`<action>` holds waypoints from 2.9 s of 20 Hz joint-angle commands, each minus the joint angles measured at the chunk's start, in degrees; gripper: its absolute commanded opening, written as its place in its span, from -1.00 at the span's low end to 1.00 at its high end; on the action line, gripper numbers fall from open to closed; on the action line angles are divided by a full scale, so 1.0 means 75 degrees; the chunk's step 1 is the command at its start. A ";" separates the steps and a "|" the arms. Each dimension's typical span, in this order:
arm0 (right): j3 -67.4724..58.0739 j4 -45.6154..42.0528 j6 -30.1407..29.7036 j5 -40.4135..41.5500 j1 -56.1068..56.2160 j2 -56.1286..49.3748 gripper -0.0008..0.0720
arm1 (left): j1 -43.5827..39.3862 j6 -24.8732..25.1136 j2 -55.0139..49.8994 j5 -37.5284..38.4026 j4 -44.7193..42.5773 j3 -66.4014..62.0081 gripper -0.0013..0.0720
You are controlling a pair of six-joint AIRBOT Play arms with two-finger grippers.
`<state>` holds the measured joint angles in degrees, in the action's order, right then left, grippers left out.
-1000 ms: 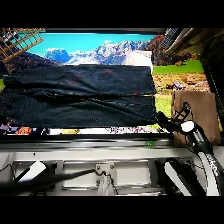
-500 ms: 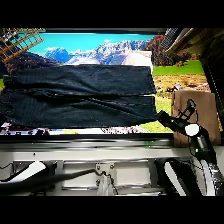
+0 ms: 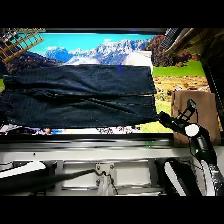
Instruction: Fold the clothes and pants, and hang the long-sleeved shirts on hangers.
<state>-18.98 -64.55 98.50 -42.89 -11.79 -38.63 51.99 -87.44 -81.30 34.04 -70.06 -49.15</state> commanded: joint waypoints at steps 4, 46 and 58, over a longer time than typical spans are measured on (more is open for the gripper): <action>-0.0009 -0.0006 0.0204 -0.0262 0.0006 0.0029 -0.90 | 0.0009 0.0239 -0.0239 -0.0166 0.0032 -0.0108 -0.91; -1.2671 -0.1000 -0.0825 -0.3558 0.0580 -0.9958 0.41 | -0.2806 -0.0114 -0.3212 0.2174 -0.1798 -0.6458 0.33; -0.8005 -0.1279 -0.0953 -0.2702 0.0580 -0.5829 0.22 | -0.0711 0.1900 -0.1346 0.2302 0.2098 -0.3002 0.44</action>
<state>-88.49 -74.54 91.42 -66.85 -7.40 -88.90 44.49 -81.32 -92.77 54.65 -67.24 -79.35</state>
